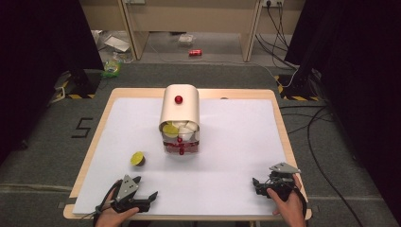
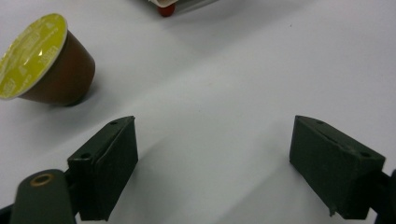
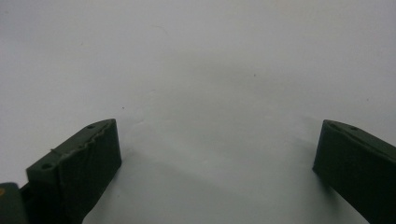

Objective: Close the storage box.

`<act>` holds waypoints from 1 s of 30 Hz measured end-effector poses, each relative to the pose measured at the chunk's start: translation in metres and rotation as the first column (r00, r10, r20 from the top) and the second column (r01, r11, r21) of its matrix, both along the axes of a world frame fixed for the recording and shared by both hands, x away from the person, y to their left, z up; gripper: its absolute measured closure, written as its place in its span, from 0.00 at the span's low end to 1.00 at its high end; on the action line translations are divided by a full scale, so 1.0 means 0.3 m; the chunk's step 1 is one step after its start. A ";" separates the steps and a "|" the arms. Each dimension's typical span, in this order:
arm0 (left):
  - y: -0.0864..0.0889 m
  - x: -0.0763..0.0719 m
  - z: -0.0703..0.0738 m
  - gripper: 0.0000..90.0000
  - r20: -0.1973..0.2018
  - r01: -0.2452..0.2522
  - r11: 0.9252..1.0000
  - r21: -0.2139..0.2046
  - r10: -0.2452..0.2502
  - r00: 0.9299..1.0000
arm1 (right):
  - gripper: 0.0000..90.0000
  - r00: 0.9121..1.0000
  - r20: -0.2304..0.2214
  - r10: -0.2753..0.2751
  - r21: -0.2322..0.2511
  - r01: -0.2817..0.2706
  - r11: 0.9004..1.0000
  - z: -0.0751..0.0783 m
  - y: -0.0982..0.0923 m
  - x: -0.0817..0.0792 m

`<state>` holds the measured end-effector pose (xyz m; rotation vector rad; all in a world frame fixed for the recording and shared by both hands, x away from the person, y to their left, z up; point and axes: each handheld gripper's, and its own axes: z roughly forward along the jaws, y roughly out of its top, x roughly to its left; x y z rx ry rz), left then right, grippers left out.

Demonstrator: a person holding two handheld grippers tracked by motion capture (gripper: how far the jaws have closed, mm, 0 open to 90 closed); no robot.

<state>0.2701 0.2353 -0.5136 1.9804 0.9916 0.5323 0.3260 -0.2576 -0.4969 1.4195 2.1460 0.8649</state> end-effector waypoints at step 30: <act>0.028 -0.038 -0.041 0.16 0.055 -0.024 0.996 -0.082 0.029 0.998 | 0.01 1.000 -0.002 -0.004 0.002 0.004 1.000 0.000 0.001 -0.001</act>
